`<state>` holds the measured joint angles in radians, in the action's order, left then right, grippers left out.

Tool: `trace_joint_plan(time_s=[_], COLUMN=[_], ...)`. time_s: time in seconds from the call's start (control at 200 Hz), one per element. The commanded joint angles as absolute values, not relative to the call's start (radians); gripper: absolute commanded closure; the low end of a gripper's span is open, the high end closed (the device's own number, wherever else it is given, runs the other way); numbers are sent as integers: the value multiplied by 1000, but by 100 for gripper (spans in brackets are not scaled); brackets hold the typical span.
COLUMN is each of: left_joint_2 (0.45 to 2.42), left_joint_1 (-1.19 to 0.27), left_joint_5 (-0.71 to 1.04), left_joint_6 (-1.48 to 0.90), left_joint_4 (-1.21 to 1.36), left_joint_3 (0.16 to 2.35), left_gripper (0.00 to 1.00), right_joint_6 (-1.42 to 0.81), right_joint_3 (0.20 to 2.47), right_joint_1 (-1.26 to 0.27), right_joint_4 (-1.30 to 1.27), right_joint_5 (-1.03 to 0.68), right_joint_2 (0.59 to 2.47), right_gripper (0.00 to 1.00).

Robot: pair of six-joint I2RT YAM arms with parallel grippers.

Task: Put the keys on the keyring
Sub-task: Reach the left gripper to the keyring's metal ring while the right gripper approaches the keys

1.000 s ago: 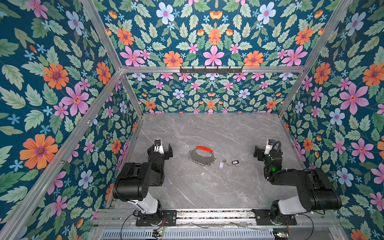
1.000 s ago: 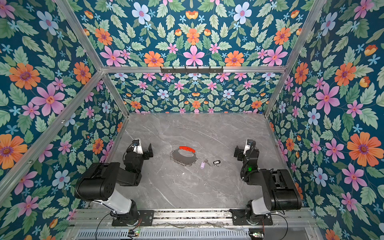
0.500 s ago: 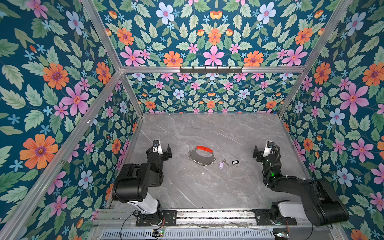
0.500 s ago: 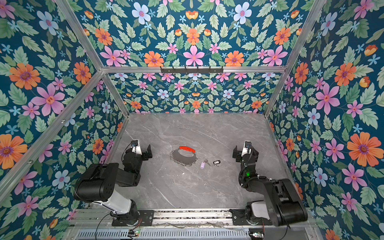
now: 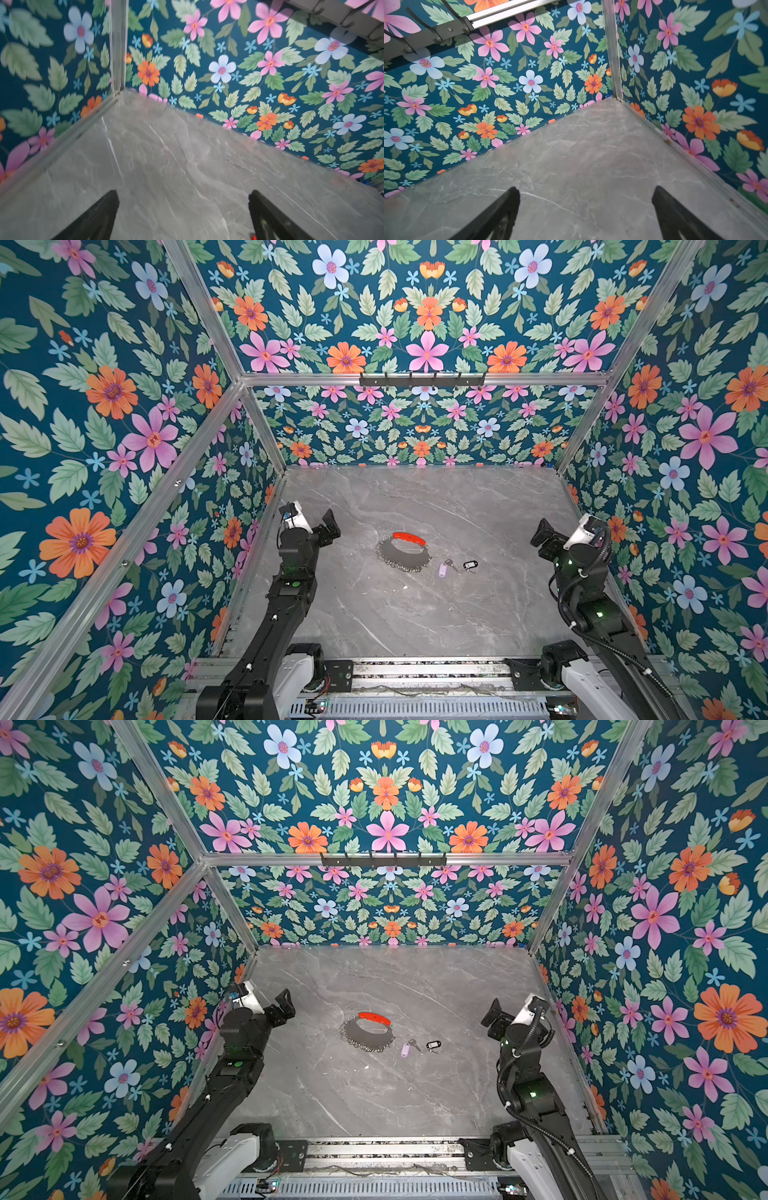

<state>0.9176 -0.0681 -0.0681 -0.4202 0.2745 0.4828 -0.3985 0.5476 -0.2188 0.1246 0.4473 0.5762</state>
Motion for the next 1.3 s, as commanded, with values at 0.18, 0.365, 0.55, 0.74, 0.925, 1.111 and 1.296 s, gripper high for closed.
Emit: trace_joint_plan(time_s=[0.18,0.365,0.55,0.74,0.925,1.111,1.296], left_joint_2=[886,966,1112,1313,1533,1703,1763], left_joint_1=[-55,-89,-368,-546,-656,-696,-699], left_joint_5=[-9,271,106,69,86,195,211], left_joint_6=[-589,-618,-479,-421,-401,-454,-475], left_joint_4=[98,314,273,291,182,283,330], left_joint_3=[493,436,522,646,821,879,886], left_gripper=[0,14,18,28,36,53,63], right_joint_6=[-544,-574,-680,-687,-650,-662,-670], right_joint_3=[575,620,545,512,522,493,489], right_joint_1=[-220,-193,-158,-169,-248,-250,-250], right_joint_4=[171,139,-9,-146,-204,-244,-287], right_joint_5=[374,263,272,42,3,50,5], right_joint_2=[792,996,1121,1253,1275,1258,1265], right_gripper=[1,2,6,6,6,12,22])
